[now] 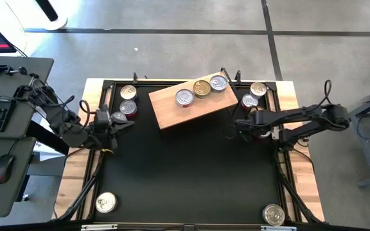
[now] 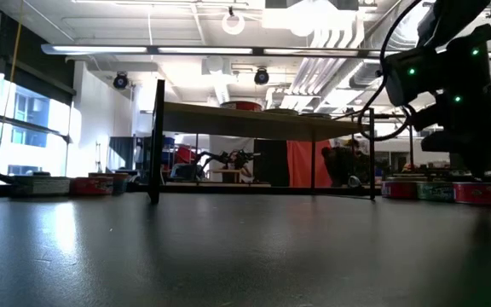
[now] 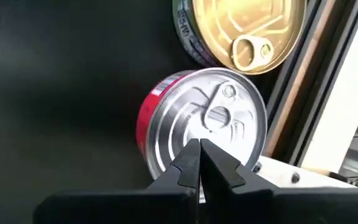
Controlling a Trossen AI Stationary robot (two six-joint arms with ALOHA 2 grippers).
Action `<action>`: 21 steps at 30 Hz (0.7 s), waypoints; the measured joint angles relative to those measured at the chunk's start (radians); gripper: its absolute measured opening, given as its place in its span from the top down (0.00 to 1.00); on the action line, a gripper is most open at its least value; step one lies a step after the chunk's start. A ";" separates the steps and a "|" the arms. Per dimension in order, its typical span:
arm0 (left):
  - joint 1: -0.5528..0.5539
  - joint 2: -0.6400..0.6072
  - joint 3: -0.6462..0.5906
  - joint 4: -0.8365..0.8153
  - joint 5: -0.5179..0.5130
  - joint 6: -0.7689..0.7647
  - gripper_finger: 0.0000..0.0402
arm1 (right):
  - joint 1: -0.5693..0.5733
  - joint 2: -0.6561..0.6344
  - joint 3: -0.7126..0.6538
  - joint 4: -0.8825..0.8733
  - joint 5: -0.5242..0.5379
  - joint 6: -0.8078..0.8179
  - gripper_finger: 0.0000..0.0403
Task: Stack canned seafood by type on shelf
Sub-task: Stack the bottom right red tuna can on top of the red tuna can on the shelf
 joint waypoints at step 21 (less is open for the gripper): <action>0.079 0.256 0.000 0.252 0.176 0.121 1.00 | 0.117 0.094 0.037 0.125 -0.141 0.042 1.00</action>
